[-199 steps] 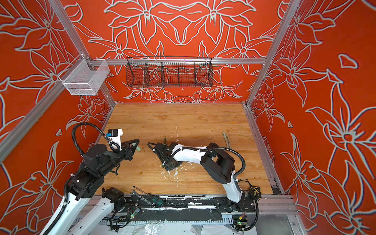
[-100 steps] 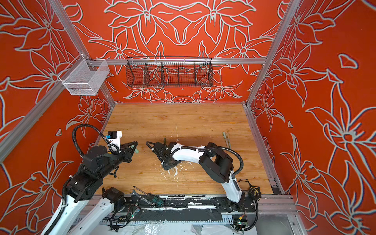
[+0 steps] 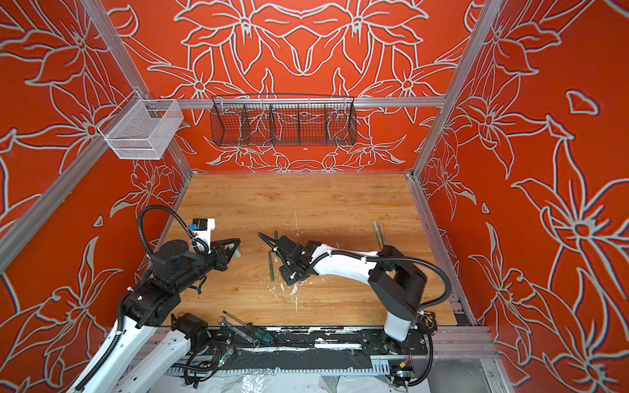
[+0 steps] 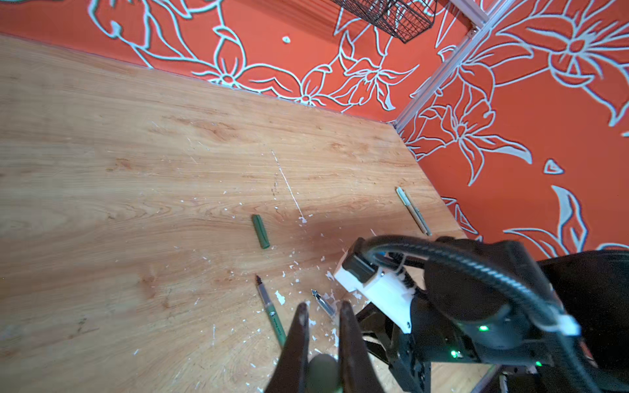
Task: Insert the pens into the pen caps
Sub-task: 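Lift the beige pen with the right gripper toward the open left gripper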
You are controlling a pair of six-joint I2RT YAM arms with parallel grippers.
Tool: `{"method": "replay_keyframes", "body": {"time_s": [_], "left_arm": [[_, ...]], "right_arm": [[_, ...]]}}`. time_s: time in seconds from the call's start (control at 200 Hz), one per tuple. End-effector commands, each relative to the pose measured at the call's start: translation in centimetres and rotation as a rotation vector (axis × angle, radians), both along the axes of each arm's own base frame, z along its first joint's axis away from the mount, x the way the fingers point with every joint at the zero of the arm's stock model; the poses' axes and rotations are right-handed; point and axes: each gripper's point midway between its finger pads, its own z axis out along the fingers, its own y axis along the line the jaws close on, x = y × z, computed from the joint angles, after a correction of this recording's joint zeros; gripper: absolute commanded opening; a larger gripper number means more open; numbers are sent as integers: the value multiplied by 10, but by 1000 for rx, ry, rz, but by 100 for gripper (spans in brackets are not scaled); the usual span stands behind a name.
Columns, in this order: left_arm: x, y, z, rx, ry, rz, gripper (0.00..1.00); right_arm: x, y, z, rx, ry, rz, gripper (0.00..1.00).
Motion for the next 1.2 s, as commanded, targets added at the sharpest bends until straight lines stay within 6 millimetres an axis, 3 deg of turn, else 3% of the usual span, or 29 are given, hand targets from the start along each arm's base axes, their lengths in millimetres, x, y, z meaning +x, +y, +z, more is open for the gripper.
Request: {"method": "replay_keyframes", "body": {"time_s": [0.0, 0.225, 0.46, 0.796, 1.196], "left_arm": [[0, -21, 16, -84, -51, -109, 0], [-5, -57, 20, -179, -32, -331, 0], [-17, -84, 30, -302, -38, -553, 0], [-21, -84, 35, -333, -52, -578, 0], [-11, -71, 34, -348, -59, -507, 0]], "right_arm": [[-9, 9, 23, 142, -43, 85, 0], [-44, 8, 68, 437, -111, 243, 0], [-71, 17, 93, 578, -96, 366, 0], [-79, 29, 121, 701, -130, 415, 0], [-81, 22, 127, 722, -159, 413, 0]]}}
